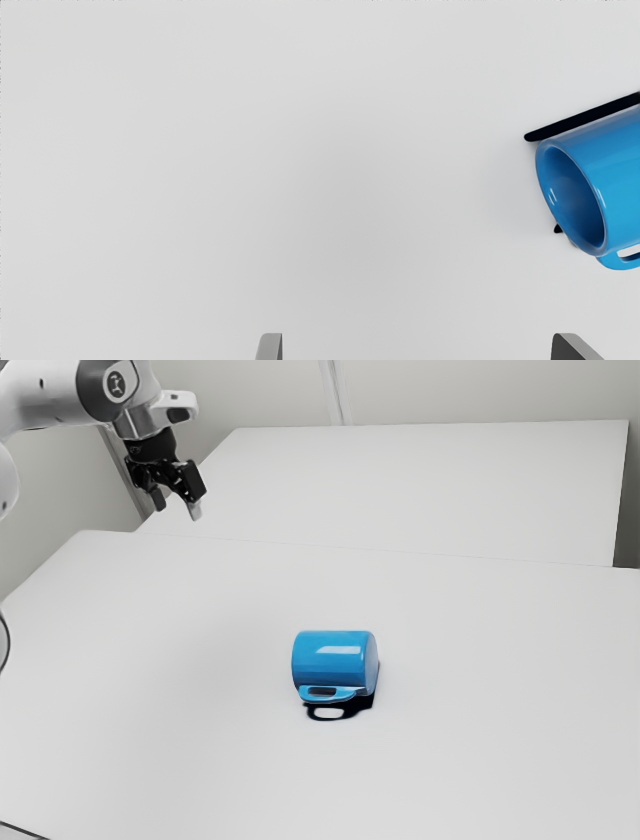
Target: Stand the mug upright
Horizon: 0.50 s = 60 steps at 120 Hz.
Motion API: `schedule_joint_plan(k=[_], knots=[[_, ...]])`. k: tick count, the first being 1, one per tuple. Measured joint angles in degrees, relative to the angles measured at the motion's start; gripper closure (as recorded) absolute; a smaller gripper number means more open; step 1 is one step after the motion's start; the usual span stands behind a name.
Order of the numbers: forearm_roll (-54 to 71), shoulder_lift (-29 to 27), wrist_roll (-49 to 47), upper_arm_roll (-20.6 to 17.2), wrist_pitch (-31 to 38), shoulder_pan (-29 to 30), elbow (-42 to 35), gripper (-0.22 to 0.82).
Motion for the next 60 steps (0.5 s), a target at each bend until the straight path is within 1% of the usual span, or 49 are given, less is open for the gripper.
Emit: schedule_joint_plan(k=[19, 36, 60], knots=[[-0.3, -0.7, 0.6, 0.2, 0.4, 0.1, -1.7, 0.02], [-3.7, -3.9, 0.9, 0.5, 0.8, 0.7, -8.4, 0.02], [-12.8, -9.6, 1.5, 1.1, 1.1, 1.1, -17.9, 0.02]])
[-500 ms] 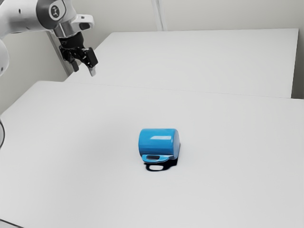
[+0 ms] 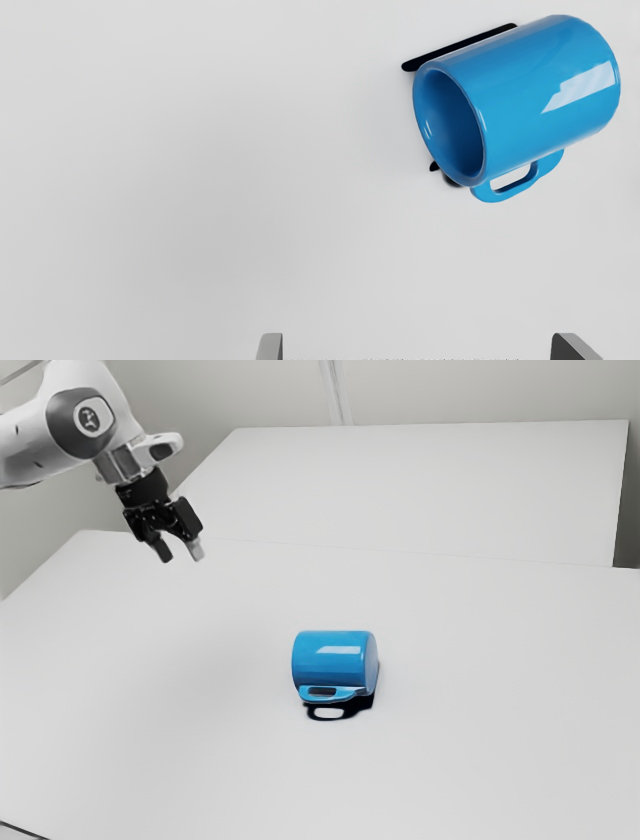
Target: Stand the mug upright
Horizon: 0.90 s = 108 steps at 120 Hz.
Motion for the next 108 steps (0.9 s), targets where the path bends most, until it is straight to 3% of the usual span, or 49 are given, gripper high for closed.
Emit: schedule_joint_plan(k=[22, 35, 108], knots=[[-8.6, -4.1, 0.1, 0.7, 1.0, -0.1, -8.4, 0.02], [-13.7, -4.6, -0.2, 2.9, 2.3, -3.1, -11.2, 0.02], [-36.1, 2.0, -2.0, 9.4, 8.3, -13.7, -19.0, 0.02]])
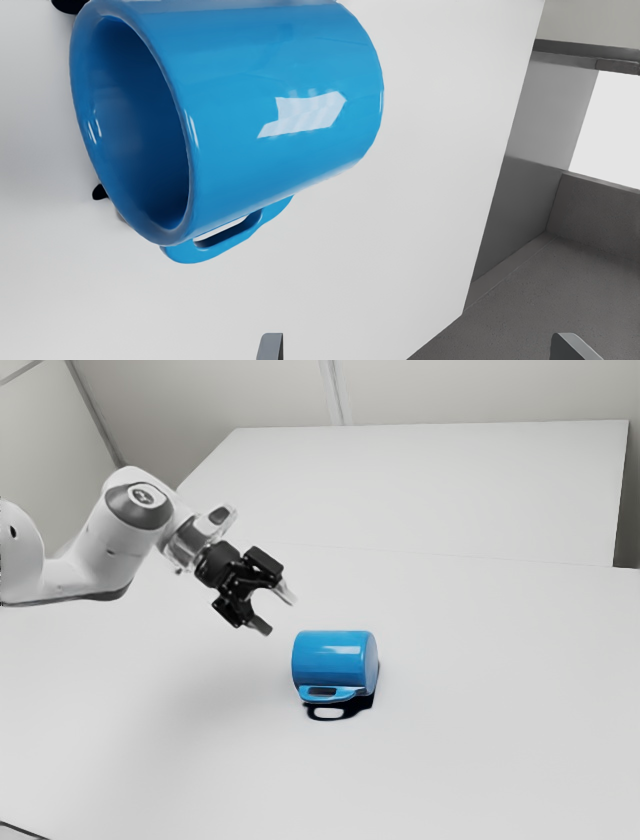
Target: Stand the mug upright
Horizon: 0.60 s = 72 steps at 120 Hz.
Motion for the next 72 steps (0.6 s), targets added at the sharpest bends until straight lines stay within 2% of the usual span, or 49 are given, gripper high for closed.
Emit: schedule_joint_plan(k=[26, 72], knots=[[-4.1, 2.4, -0.1, 0.4, 3.7, 3.0, 0.2, 0.02], [-8.1, 7.1, 1.7, 0.4, 7.1, 1.8, -1.2, 0.03]])
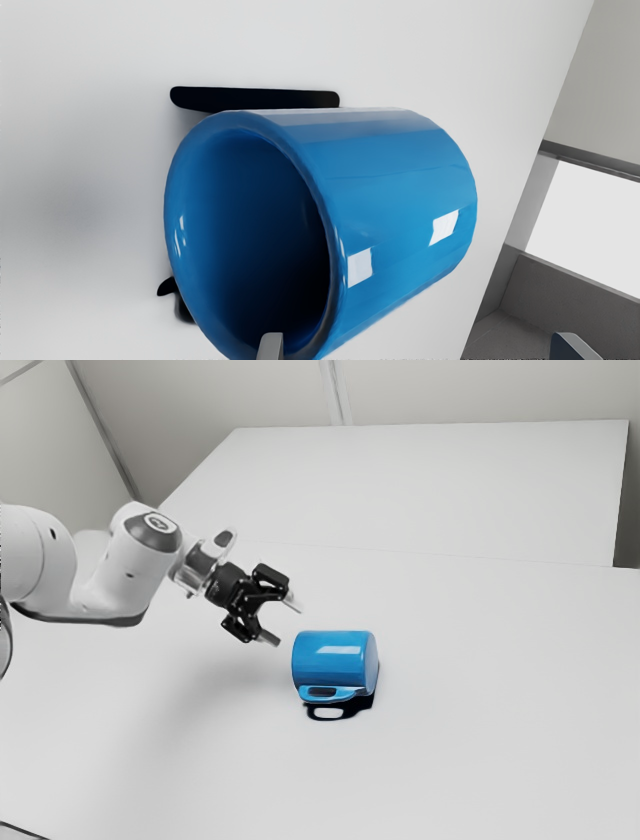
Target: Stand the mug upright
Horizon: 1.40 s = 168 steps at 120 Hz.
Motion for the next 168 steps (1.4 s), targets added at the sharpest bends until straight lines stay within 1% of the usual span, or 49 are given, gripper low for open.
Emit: schedule_joint_plan(k=[20, 68, 75, 91, 117, 147, 168], knots=[[-0.4, 0.8, 0.9, 0.0, 0.0, -0.2, -1.1, 0.03], [-4.2, 2.2, 2.2, -0.2, 0.1, -3.6, -1.3, 0.04], [-4.5, 2.0, 2.4, -0.2, 0.1, -3.8, -1.3, 0.1], [-4.9, 1.5, 2.6, -0.2, 0.2, -4.1, -1.2, 0.29], [-6.0, 1.4, 2.8, -0.2, 0.4, -5.6, -0.9, 0.53], [-6.6, 1.3, 3.0, -0.2, 0.5, -6.7, -0.6, 0.69], [-6.3, 1.0, 2.9, -0.1, 0.4, -6.7, 0.1, 0.75]])
